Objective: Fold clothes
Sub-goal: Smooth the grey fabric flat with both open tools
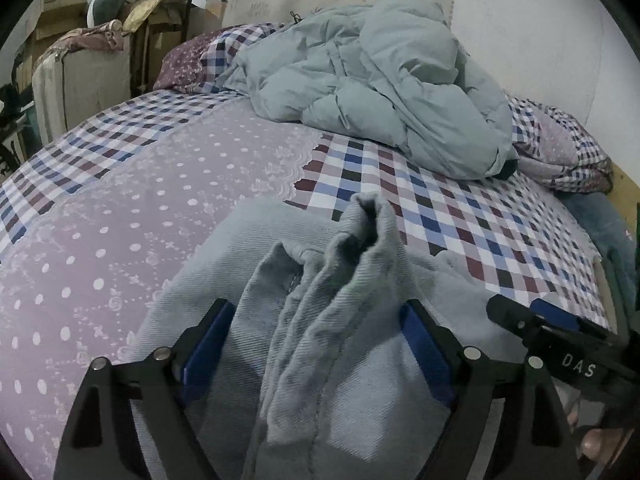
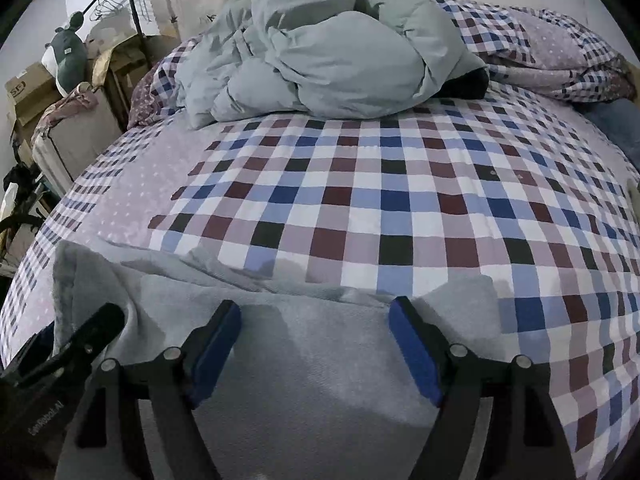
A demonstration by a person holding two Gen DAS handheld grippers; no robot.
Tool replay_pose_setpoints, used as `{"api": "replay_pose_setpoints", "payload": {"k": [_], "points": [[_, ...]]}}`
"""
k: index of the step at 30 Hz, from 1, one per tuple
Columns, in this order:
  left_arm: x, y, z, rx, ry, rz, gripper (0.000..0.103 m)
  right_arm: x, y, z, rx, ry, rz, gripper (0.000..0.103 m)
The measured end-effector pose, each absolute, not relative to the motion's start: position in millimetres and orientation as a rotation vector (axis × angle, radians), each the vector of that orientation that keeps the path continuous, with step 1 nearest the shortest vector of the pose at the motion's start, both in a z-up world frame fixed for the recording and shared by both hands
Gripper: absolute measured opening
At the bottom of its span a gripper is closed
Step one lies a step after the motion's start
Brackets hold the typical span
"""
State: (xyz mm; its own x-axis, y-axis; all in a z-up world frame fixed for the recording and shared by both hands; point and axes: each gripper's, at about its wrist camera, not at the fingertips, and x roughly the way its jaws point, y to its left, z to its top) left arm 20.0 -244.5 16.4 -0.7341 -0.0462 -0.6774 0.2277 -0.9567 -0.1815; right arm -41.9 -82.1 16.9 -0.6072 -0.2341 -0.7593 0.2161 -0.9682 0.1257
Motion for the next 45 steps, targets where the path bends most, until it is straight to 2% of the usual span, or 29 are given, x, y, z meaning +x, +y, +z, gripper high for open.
{"api": "replay_pose_setpoints", "payload": {"k": [7,11,15,18,25,31,36,42,45], "points": [[25.0,-242.8,29.1,1.063,0.365,-2.759,0.088,-39.8,-82.6,23.5,1.23,-0.009,-2.616,0.081],[37.5,-235.8,53.9,0.985,0.36,-2.816,0.088,-26.0,-75.5,48.0,1.172,-0.045,-2.637,0.081],[49.0,-215.5,72.1,0.902,0.233,-2.874,0.088,1.4,-71.9,68.6,1.115,0.036,-2.636,0.081],[39.4,-211.0,60.2,0.953,0.099,-2.799,0.089,15.2,-74.8,63.6,1.13,0.147,-2.574,0.081],[20.2,-240.3,25.6,1.116,0.279,-2.716,0.09,27.7,-83.0,38.9,1.123,0.367,-2.542,0.082],[31.3,-235.4,32.8,1.087,0.246,-2.72,0.09,40.0,-78.6,45.1,1.114,0.373,-2.548,0.081],[62.0,-227.0,45.6,1.069,0.215,-2.762,0.09,84.5,-61.4,58.8,1.036,0.288,-2.568,0.081],[96.5,-211.6,39.7,1.131,0.198,-2.787,0.09,138.6,-56.4,56.8,0.903,0.381,-2.608,0.081],[121.5,-207.3,40.5,1.082,0.13,-2.782,0.09,152.0,-57.4,48.1,0.907,0.405,-2.604,0.081]]}}
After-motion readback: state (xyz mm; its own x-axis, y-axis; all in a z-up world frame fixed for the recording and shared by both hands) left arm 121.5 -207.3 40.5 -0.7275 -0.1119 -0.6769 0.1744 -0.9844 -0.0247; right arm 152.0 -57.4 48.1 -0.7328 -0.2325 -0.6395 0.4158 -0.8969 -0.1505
